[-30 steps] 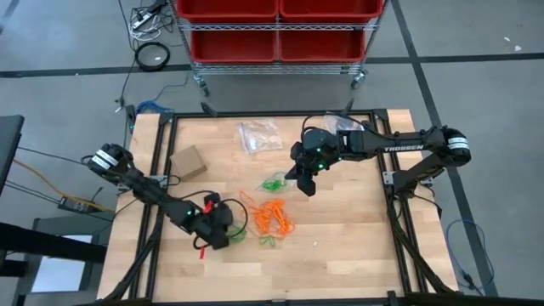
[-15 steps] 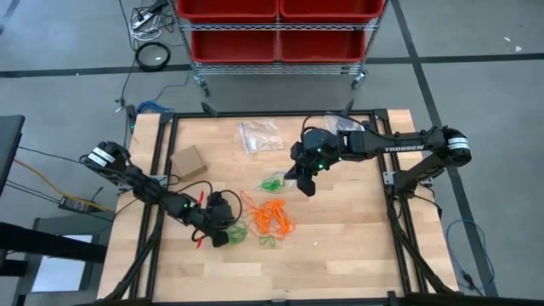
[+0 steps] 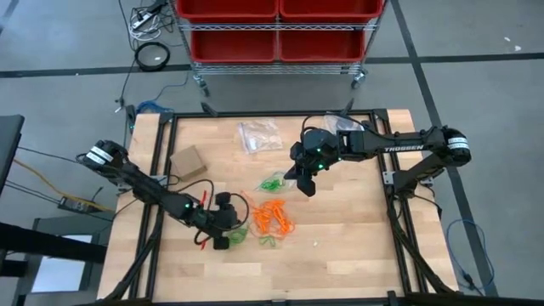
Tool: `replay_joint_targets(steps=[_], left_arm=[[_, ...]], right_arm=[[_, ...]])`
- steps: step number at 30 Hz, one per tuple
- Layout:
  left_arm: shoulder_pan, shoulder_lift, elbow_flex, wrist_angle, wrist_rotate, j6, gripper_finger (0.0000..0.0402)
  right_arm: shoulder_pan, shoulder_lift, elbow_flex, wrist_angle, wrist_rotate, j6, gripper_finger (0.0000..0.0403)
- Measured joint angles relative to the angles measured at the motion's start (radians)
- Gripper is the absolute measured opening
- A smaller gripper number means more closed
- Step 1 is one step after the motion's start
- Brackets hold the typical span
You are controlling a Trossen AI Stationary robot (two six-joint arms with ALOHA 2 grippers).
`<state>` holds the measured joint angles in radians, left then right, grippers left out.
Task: Sort rubber bands
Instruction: Put the green rubber band into the transparent zip bag
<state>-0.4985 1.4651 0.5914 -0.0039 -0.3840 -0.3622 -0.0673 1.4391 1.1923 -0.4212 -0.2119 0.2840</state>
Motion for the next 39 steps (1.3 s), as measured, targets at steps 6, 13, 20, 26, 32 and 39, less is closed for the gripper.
replay_joint_targets(steps=[6, 13, 20, 26, 32, 39], left_arm=[[-0.019, -0.063, 0.215, -0.245, -0.114, 0.149, 0.0001], [-0.028, -0.070, 0.497, -0.468, -0.281, 0.340, 0.0001], [-0.012, -0.072, 0.694, -0.470, -0.495, 0.552, 0.0000], [0.050, -0.054, 0.729, -0.321, -0.512, 0.748, 0.0000], [0.116, 0.022, 0.729, -0.279, -0.507, 0.809, 0.0000], [0.145, 0.096, 0.729, -0.280, -0.503, 0.811, 0.0000]], right_arm=[[0.000, 0.000, 0.000, 0.001, 0.000, 0.000, 0.0000], [0.000, 0.000, 0.000, 0.001, 0.000, 0.000, 0.0000], [0.000, 0.000, 0.000, 0.001, 0.000, 0.006, 0.0000], [-0.007, 0.000, 0.000, 0.002, 0.000, 0.026, 0.0000], [-0.009, 0.000, 0.000, 0.002, 0.001, 0.034, 0.0000], [-0.009, 0.000, 0.000, 0.001, 0.001, 0.032, 0.0000]])
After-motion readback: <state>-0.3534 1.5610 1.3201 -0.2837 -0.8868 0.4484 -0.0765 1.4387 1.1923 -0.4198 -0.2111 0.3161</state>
